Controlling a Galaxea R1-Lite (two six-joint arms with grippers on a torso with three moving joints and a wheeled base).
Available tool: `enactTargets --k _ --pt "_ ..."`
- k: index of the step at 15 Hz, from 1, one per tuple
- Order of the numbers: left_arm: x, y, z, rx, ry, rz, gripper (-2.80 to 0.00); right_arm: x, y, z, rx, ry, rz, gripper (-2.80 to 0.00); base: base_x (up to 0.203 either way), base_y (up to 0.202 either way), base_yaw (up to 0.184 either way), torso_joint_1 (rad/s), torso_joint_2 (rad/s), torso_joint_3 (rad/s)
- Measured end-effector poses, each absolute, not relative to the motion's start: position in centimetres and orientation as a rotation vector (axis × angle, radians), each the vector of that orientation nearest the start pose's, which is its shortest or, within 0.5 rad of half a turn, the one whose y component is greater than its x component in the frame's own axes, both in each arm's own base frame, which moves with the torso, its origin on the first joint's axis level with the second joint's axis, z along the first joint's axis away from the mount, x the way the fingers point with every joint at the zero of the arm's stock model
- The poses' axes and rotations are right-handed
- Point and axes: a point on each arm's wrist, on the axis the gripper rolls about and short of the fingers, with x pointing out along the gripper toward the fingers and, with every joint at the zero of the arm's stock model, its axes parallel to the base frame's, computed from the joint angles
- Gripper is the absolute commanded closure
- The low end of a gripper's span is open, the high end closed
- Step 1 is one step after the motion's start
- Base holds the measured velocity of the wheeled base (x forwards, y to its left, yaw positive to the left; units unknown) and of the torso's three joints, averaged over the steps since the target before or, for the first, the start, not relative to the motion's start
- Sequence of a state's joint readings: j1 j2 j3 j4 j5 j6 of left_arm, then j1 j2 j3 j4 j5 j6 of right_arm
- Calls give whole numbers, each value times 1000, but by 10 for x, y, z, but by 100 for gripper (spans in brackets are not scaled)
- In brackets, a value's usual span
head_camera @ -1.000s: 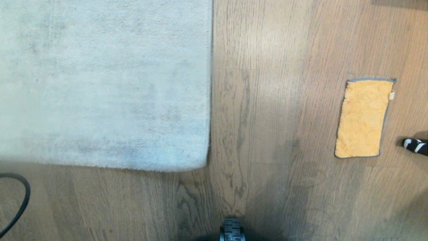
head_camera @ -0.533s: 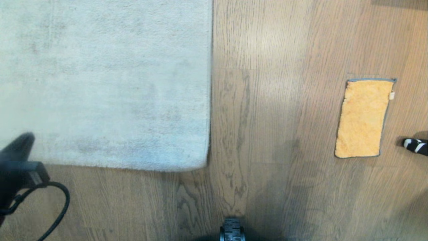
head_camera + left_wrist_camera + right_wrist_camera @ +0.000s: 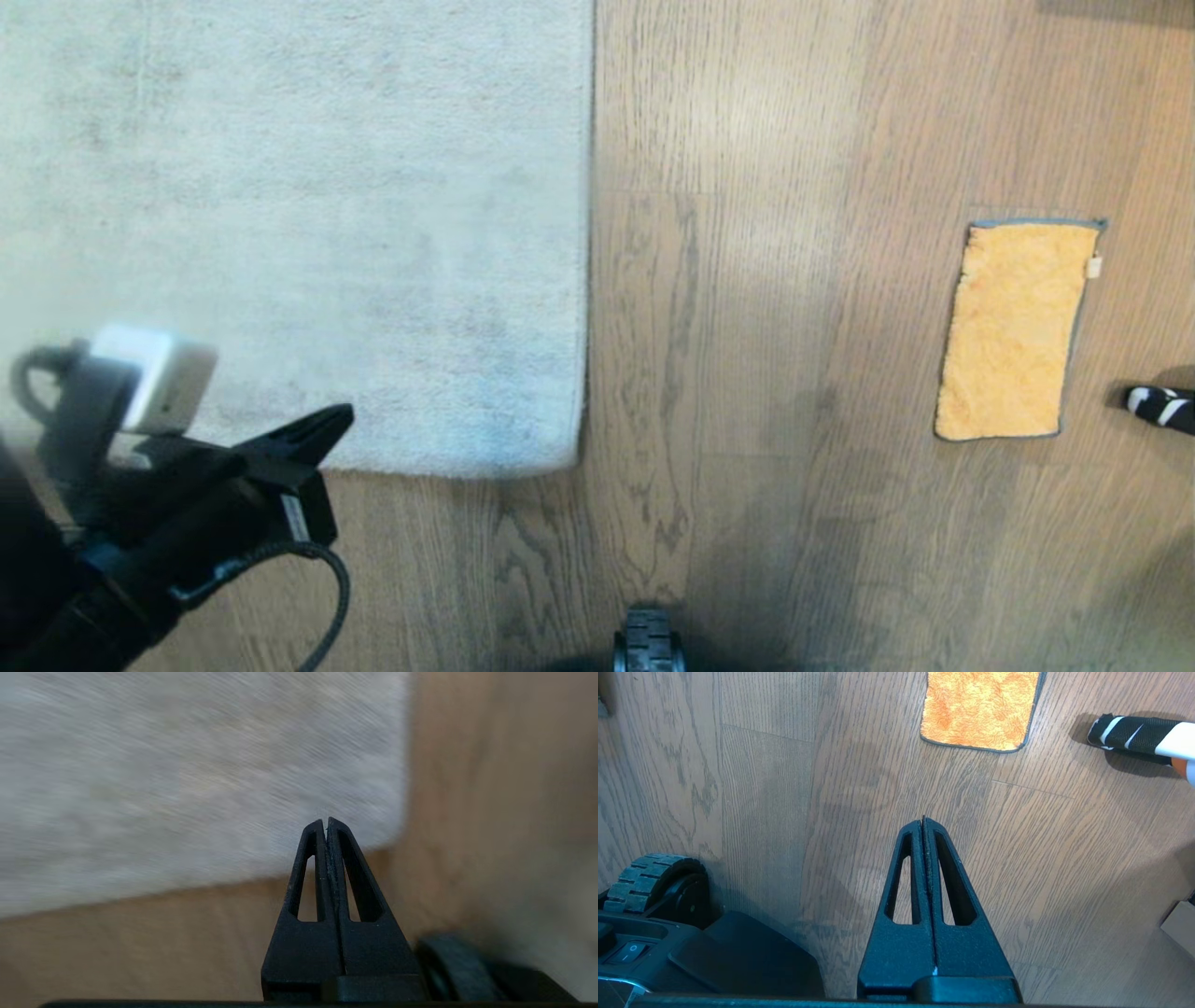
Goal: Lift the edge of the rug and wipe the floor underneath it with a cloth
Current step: Lay down the carpet
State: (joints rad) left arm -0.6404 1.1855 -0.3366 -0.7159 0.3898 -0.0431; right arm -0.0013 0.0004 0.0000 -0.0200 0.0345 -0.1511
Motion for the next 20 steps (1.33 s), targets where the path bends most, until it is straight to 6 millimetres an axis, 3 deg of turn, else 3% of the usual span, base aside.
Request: enactTargets --k 8,9,16,20 --pt "130 -170 139 -60 382 -422 0 -23 1 77 -148 -18 33 0 0 0 0 0 0 0" --pt "130 -178 132 -62 407 -421 -280 -23 1 77 -148 -18 33 0 0 0 0 0 0 0" --pt "138 -219 80 32 481 -434 -280 -23 1 77 -141 -15 32 0 0 0 0 0 0 0" --pt "142 -229 47 165 489 -445 -280 -23 1 77 -141 -14 32 0 0 0 0 0 0 0"
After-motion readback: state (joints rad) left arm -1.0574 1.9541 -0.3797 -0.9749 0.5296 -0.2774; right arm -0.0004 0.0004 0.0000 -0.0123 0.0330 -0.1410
